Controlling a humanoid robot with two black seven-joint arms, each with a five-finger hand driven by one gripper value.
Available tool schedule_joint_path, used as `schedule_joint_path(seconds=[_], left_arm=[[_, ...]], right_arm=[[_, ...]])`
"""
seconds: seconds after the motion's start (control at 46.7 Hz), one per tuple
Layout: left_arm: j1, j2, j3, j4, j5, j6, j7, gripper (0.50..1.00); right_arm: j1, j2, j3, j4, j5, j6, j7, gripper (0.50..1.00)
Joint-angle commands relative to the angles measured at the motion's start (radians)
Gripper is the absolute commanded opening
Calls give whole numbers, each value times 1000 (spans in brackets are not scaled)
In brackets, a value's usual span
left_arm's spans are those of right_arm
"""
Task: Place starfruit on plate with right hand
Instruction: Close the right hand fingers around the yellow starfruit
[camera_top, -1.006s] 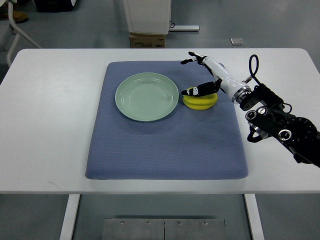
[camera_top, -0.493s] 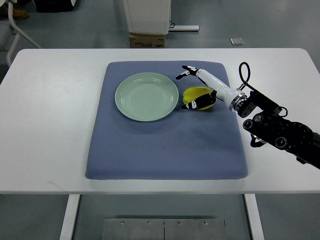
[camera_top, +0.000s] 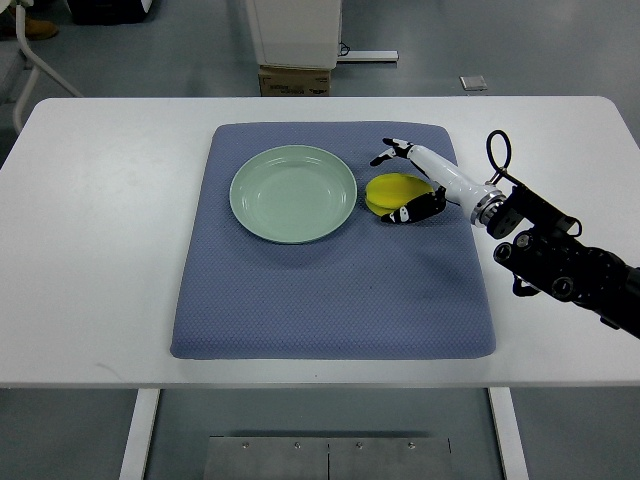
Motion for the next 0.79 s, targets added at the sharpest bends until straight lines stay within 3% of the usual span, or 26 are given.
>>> schedule_joint_path(seconds=[0.0,0.3,0.493,0.557,0.664,0.707,0.728,0.771], left_arm=[[0,0,-1,0,0,0,0,1000],[0,0,-1,0,0,0,0,1000],[0,0,0,0,0,0,0,1000],[0,0,0,0,0,0,0,1000],[0,0,0,0,0,0,0,1000],[0,0,0,0,0,0,0,1000],[0,0,0,0,0,0,0,1000],[0,0,0,0,0,0,0,1000]], right_arm=[[0,1,-14,-5,0,-6,0,998],[-5,17,-27,-32,0,-22,0,979],[-6,32,-27,-55,0,-32,0,906],[-6,32,-28,-61,0,-32,0,860],[-6,32,-28,-62,0,-31,0,697],[-6,32,-28,-62,0,-32,0,586],[-6,34,-28,-62,-2,-31,0,502],[-6,34,-30,-63,-2,-31,-2,500]])
